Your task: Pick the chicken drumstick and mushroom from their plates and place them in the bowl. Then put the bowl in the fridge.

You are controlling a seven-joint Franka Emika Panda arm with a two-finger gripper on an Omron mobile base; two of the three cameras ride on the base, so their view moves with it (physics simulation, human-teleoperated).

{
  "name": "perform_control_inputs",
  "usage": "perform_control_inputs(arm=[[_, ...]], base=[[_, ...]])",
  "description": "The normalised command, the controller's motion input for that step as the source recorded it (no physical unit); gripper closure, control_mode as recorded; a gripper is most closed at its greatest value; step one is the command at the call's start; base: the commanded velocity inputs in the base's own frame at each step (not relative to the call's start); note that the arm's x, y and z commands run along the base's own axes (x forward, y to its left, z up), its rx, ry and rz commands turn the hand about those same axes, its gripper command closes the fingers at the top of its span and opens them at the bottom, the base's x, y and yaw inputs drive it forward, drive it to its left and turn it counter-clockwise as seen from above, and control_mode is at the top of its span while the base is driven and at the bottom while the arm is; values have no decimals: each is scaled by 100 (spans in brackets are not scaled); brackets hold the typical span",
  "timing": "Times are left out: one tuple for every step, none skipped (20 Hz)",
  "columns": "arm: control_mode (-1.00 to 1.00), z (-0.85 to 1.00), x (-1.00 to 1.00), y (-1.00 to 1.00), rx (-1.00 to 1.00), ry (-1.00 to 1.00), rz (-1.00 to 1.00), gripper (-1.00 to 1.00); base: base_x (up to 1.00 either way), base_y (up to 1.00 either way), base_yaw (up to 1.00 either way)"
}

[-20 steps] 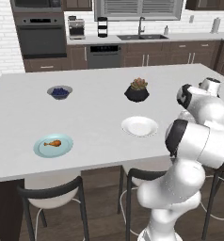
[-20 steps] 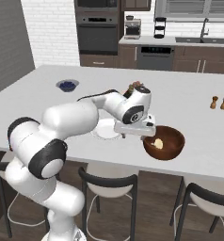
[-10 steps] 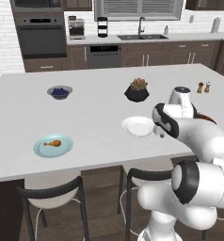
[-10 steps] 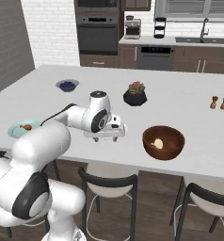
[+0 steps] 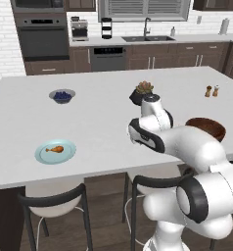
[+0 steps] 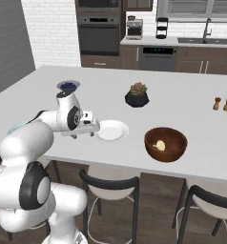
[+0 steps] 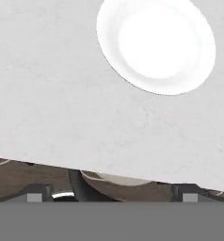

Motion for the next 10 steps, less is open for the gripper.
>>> perform_control_inputs(arm=[[-100,3,41,100,-7,0,14,-100],[-100,1,42,100,-5,2,20,-100],[-100,1,38,100,-4,1,24,-100],[-100,4,33,100,-3,0,29,-100],[-100,4,26,100,-2,0,30,-100],[-100,6,23,100,-1,0,31,-100],[-100,6,17,100,-1,0,33,-100],[-100,6,16,100,0,0,33,-100],[-100,6,8,100,0,0,34,-100],[-100,7,1,100,0,0,33,-100]], base=[[0,0,0],[0,0,0],[0,0,0],[0,0,0],[0,0,0],[0,0,0],[0,0,0],[0,0,0],[0,0,0],[0,0,0]])
